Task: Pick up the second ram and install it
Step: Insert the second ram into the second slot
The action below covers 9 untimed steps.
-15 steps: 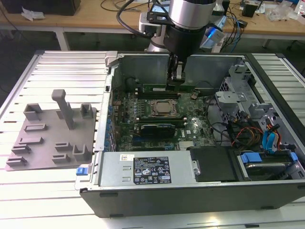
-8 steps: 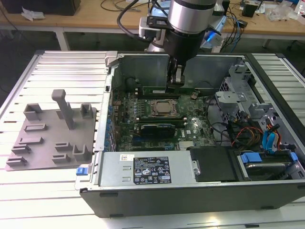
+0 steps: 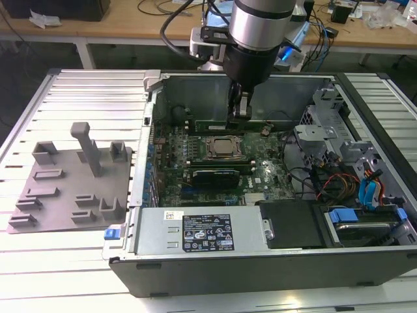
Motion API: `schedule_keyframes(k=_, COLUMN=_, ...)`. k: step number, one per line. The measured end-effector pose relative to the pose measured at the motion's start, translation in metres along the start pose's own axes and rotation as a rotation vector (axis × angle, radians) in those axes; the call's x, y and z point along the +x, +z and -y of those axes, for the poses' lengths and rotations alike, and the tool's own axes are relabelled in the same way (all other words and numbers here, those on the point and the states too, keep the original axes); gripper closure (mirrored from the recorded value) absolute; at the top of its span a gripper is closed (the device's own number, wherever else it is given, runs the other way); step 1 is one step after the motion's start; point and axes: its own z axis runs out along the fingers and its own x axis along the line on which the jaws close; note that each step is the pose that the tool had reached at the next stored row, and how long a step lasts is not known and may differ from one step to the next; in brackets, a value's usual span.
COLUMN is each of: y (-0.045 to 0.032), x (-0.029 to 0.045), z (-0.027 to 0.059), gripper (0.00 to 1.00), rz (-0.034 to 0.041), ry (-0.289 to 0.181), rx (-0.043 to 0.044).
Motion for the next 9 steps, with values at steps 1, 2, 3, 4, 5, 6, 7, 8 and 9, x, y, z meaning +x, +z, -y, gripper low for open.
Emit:
schedule_keyframes(k=1, y=0.0005, x=0.0, z=0.0, gripper=0.89, rz=0.0, ry=0.0, rx=0.0)
schedule_keyframes(k=2, y=0.0011, x=0.0001, z=0.0001, gripper=0.89, rz=0.0, ry=0.0, rx=0.0)
schedule_keyframes(k=3, y=0.0019, x=0.0001, z=0.0001, gripper=0.89, rz=0.0, ry=0.0, rx=0.0)
schedule_keyframes(k=4, y=0.0025, x=0.0002, z=0.0002, gripper=0.89, rz=0.0, ry=0.0, rx=0.0)
schedule_keyframes(k=5, y=0.0031, x=0.0002, z=0.0002, gripper=0.89, rz=0.0, ry=0.0, rx=0.0)
schedule_keyframes(k=6, y=0.004, x=0.0003, z=0.0003, gripper=0.89, rz=0.0001, ry=0.0, rx=0.0)
schedule_keyframes(k=7, y=0.0046, x=0.0003, z=0.0003, gripper=0.89, rz=0.0, ry=0.0, rx=0.0)
schedule_keyframes(k=8, y=0.0053, x=0.0004, z=0.0003, gripper=0.89, rz=0.0, ry=0.0, rx=0.0)
schedule_keyframes(k=9, y=0.0063, x=0.0005, z=0.0004, gripper=0.89, rz=0.0, ry=0.0, rx=0.0)
